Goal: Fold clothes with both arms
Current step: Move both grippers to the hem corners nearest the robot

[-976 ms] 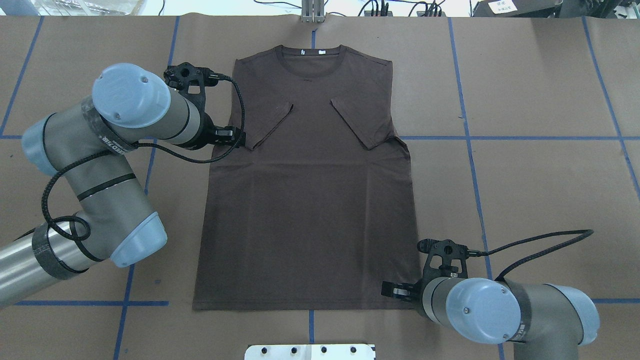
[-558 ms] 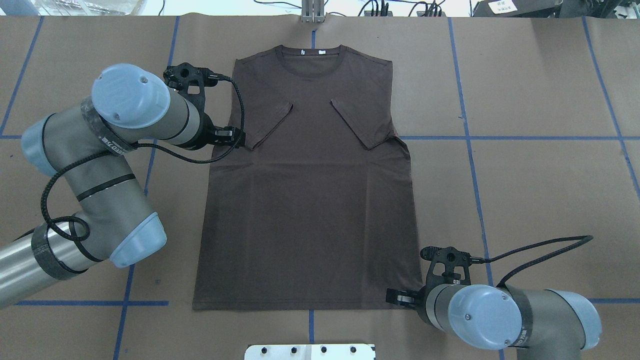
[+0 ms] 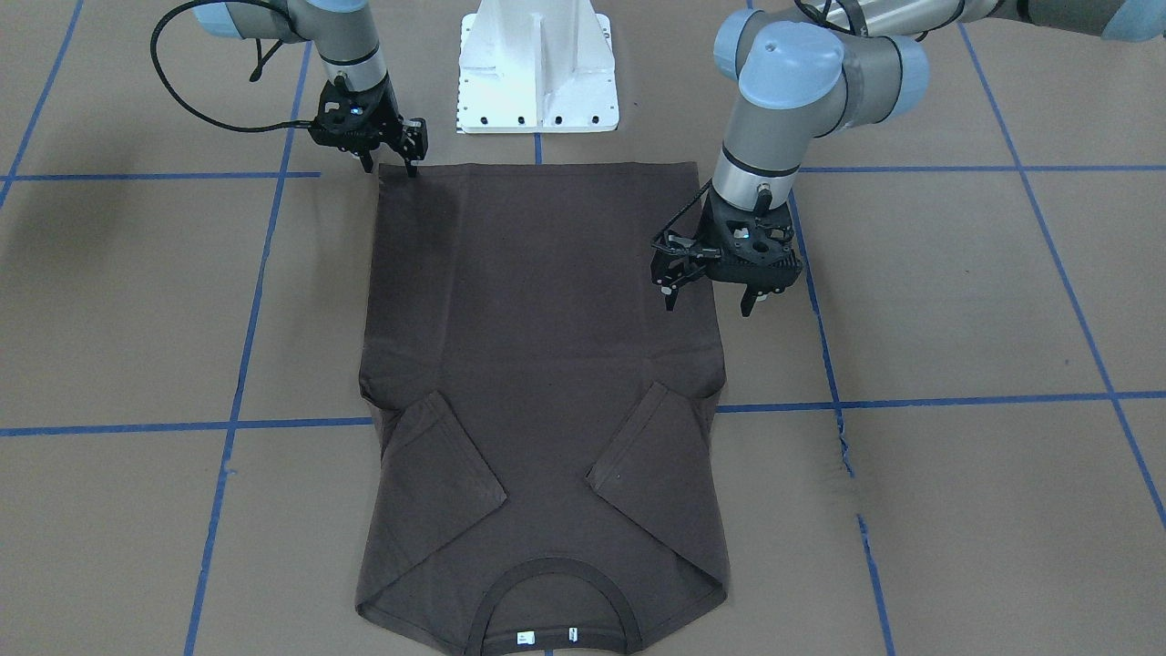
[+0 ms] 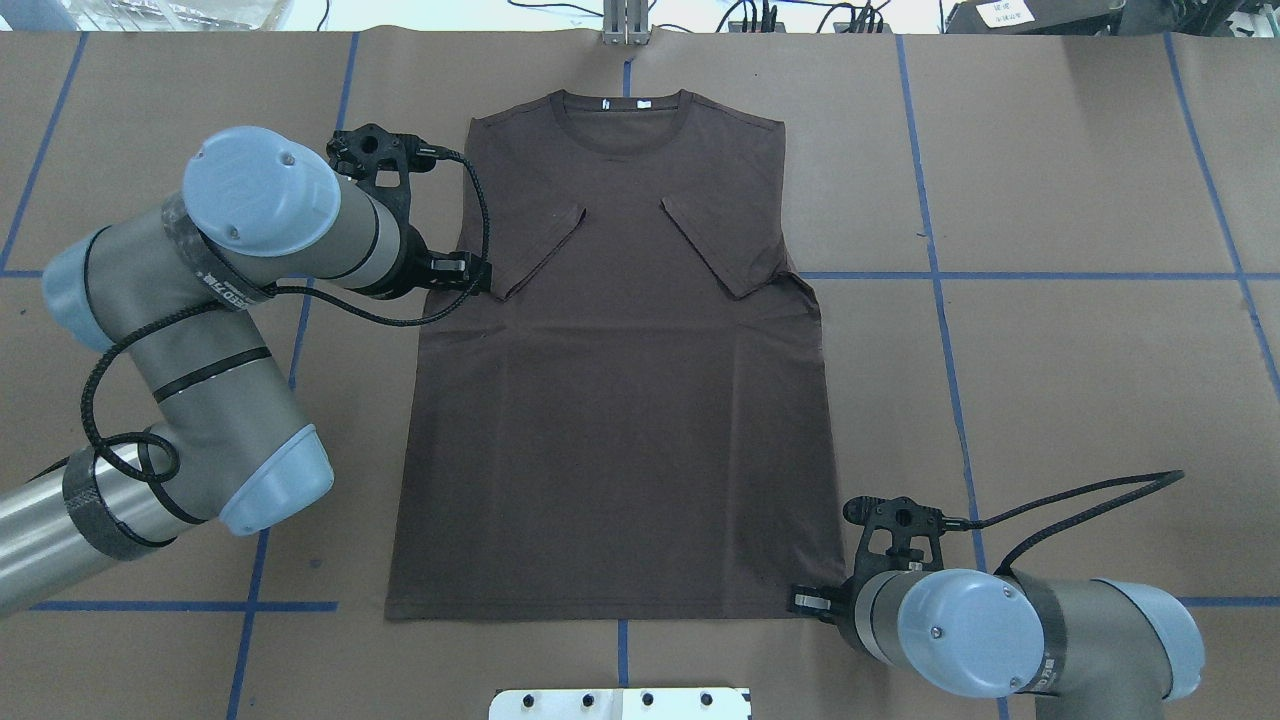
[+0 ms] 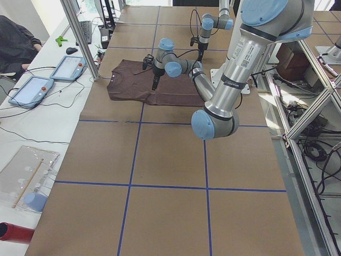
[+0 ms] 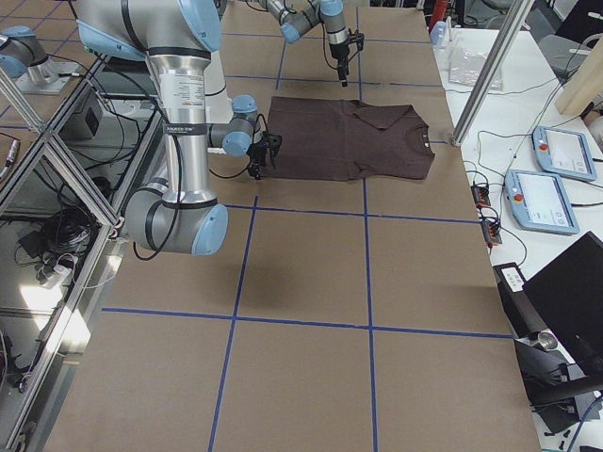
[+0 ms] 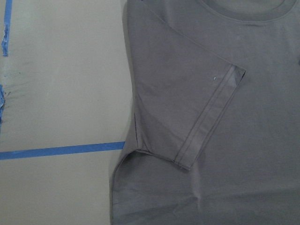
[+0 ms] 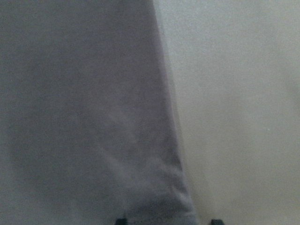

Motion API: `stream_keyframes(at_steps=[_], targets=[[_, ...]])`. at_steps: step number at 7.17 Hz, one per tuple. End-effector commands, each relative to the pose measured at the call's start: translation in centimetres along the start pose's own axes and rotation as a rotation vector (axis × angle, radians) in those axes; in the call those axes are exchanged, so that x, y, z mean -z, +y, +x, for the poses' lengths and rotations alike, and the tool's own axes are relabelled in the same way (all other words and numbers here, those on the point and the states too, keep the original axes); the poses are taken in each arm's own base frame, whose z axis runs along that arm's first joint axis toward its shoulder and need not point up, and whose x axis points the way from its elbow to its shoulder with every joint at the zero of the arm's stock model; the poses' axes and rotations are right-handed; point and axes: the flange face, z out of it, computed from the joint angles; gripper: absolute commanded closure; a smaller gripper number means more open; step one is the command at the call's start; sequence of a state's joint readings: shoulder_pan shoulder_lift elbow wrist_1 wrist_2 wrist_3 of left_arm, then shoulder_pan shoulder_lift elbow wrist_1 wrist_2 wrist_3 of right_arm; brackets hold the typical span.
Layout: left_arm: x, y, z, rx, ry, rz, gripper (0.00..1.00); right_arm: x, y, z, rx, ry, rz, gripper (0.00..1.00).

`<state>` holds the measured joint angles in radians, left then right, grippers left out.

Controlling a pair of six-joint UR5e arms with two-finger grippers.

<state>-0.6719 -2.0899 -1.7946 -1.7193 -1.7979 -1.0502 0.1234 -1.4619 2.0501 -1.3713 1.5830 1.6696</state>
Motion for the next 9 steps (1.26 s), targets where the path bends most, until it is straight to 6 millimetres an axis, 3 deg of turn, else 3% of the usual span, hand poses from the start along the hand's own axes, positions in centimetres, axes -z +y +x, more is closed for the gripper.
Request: stream_keyframes(at_steps=[1, 4, 5, 6, 7, 9], targets=[[0.1, 0.1, -0.1, 0.001, 0.000, 0.000, 0.00, 0.2, -0.1, 0.1, 0.000, -0.001, -0.019, 0.97], [0.0, 0.1, -0.1, -0.005, -0.001, -0.001, 0.00, 1.2, -1.7, 0.1, -0.023, -0.014, -0.019, 1.00], [-0.8, 0.6, -1.4, 0.000, -0.021, -0.014, 0.00, 2.0, -1.9, -0.1, -0.027, -0.030, -0.007, 1.00], [-0.4, 2.4, -3.6, 0.046, -0.018, -0.021, 0.00, 2.5, -2.3, -0.6, -0.034, -0.047, 0.003, 1.00], [0.2, 6.8, -4.5, 0.146, -0.010, -0.056, 0.00, 3.3, -2.8, -0.9, -0.027, -0.064, 0.010, 1.00], [0.7, 17.1, -2.0, 0.286, -0.006, -0.108, 0.00, 5.2, -2.7, -1.5, 0.035, -0.105, 0.003, 1.00]])
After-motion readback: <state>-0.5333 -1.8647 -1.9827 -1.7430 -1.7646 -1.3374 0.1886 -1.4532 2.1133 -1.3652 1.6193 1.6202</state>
